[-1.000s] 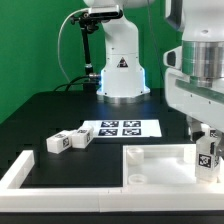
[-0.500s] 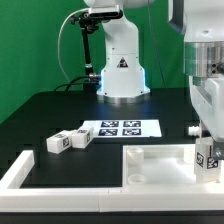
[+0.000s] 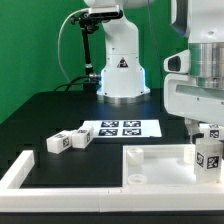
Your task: Assemble one leg
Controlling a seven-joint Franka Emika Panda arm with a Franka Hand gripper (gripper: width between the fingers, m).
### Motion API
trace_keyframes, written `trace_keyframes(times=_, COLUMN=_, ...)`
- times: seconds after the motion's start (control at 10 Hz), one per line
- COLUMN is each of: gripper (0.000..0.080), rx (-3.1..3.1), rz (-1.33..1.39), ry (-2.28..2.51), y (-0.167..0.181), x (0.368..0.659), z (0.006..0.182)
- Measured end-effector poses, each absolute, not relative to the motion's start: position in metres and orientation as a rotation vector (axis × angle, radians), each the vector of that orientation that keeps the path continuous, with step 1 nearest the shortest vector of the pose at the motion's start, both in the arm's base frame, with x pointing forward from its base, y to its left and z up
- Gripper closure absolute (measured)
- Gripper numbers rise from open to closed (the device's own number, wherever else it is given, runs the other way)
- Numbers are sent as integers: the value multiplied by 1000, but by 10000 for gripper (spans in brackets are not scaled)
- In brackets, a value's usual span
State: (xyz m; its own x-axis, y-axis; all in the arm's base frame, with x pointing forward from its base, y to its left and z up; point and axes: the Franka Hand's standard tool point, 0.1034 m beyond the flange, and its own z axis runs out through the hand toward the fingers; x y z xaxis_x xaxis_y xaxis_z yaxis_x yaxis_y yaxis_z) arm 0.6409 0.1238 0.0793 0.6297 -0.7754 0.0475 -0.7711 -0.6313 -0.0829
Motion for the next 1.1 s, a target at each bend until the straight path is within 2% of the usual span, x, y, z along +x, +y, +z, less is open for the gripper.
trace_keyframes(times=0.2, gripper=150, rx=-2875, rz=-128, ry=1136, y=123, x=641, z=79)
trace_keyframes(times=0.5, gripper=150, rx=-3114, rz=-117, ry=346, y=115, x=639, z=72)
trace_keyframes(times=0.7, gripper=150, rx=-3133, rz=-130, ry=95, y=106, x=638, z=78)
trace_keyframes(times=0.9, gripper=150, rx=-3130, rz=-155, ry=128, y=100, x=638, z=80)
trace_keyframes(times=1.1, gripper=433, rx=-3124, rz=-154, ry=206, y=99, x=638, z=80)
